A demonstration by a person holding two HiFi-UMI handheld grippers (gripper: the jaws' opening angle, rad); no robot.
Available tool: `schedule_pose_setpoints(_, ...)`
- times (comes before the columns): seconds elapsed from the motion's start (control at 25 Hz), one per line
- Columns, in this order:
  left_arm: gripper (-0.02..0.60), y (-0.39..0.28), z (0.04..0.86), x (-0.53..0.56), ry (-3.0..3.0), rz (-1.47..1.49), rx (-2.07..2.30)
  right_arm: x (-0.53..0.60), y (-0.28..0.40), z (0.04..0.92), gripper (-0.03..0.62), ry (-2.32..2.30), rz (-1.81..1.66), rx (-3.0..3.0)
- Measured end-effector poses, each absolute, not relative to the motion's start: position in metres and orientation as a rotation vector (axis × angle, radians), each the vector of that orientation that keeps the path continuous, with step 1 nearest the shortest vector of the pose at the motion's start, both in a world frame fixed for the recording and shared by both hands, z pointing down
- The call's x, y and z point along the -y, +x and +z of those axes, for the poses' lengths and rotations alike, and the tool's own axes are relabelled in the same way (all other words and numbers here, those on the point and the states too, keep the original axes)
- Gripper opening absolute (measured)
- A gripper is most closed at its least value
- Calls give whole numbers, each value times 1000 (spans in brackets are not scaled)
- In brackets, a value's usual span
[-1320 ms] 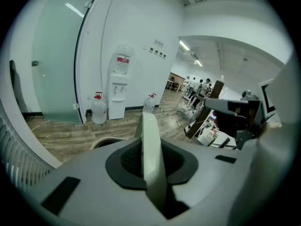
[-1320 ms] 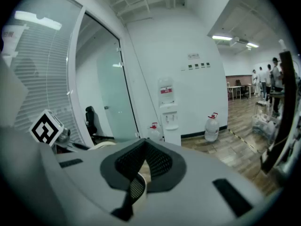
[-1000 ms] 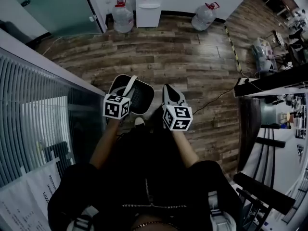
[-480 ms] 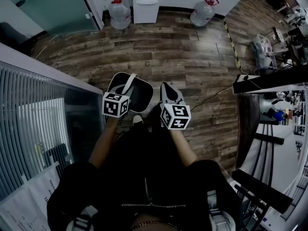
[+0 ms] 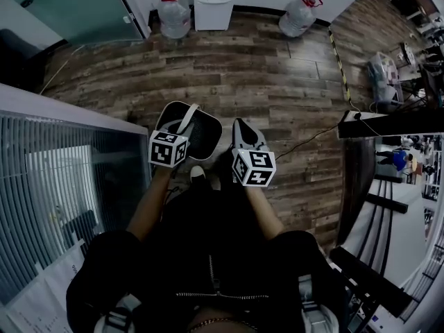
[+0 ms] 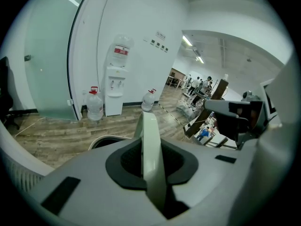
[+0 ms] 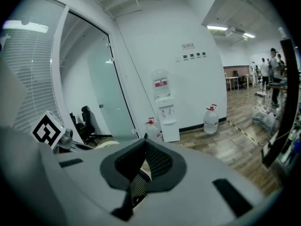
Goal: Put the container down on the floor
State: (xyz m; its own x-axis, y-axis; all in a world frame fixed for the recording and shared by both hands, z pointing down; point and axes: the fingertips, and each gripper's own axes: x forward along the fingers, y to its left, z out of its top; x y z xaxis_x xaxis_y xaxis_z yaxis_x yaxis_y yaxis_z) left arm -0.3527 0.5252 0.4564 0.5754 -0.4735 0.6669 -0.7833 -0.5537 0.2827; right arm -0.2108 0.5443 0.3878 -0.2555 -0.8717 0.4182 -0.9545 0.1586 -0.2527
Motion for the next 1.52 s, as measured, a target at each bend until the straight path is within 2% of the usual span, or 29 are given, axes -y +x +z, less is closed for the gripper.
schedule_pose_setpoints(0.6, 55, -296, 471, -446, 2155, 740, 1073, -442, -156, 389, 9, 1651, 717, 2326)
schedule_pose_setpoints(1.52, 55, -204, 461, -350, 2053, 645, 1178, -367, -68, 410, 9, 1581, 788, 2328)
